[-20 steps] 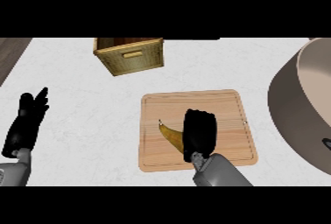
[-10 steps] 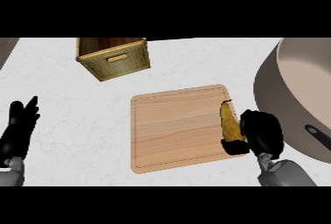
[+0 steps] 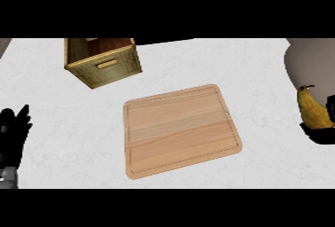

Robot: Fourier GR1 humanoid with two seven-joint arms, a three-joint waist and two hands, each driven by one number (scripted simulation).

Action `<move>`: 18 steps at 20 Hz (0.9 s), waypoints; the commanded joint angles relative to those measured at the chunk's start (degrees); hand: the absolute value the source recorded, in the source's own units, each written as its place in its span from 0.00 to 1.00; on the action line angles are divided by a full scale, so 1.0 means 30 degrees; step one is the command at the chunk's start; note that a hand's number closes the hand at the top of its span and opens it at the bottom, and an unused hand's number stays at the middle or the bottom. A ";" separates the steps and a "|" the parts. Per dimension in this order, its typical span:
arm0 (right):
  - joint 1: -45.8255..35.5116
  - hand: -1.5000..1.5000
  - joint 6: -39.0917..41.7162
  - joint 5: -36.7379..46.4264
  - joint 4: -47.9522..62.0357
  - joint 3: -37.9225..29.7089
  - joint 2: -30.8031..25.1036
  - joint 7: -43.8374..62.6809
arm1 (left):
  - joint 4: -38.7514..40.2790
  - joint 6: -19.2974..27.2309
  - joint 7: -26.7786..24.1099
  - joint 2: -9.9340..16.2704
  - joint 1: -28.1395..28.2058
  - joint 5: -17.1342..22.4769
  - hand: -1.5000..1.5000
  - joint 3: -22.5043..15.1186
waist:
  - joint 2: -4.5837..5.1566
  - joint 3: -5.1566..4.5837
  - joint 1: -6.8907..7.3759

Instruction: Pick the pear from the cutting board and place it in the pot

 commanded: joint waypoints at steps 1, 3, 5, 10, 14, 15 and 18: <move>-0.0350 1.00 -0.1110 -0.3625 -0.0421 -0.3700 -0.1728 -0.4026 | -0.0169 -0.0027 -0.0018 0.0094 0.0454 -0.0011 0.50 0.0073 | -0.0219 0.0027 0.0028; -0.0413 1.00 -0.1226 -0.5779 -0.0296 -0.5098 -0.1575 -0.5837 | -0.0302 -0.0028 -0.0049 0.0079 0.0393 0.0049 0.50 0.0105 | -0.0234 0.0081 -0.0011; -0.0764 1.00 -0.0766 -0.7604 -0.0056 -0.6890 -0.2409 -0.7626 | -0.0198 -0.0026 -0.0013 -0.0054 0.0488 0.0114 0.50 0.0095 | -0.0158 0.0015 0.0071; -0.0275 1.00 0.2181 -1.1985 0.2205 -1.1560 -0.4964 -1.2245 | -0.0795 -0.0071 -0.0327 -0.0288 0.0710 0.0017 0.50 -0.0229 | 0.0056 -0.0087 0.0570; 0.0709 1.00 0.6246 -1.4158 0.5913 -1.4224 -0.7365 -1.5638 | -0.1257 -0.0770 -0.0158 0.0259 0.0173 0.0055 0.50 -0.0368 | 0.0372 -0.0140 0.1617; 0.1181 1.00 0.7411 -1.4663 0.6235 -1.4985 -0.7999 -1.6297 | -0.1189 -0.0748 -0.0200 -0.0010 0.0378 -0.0069 0.50 -0.0626 | 0.0366 -0.0175 0.1694; 0.1739 1.00 1.0097 -1.5011 0.8597 -1.6098 -0.9712 -1.6853 | -0.0356 -0.0895 -0.0034 -0.0011 -0.0939 -0.0221 0.50 -0.0657 | 0.0513 -0.0220 0.2198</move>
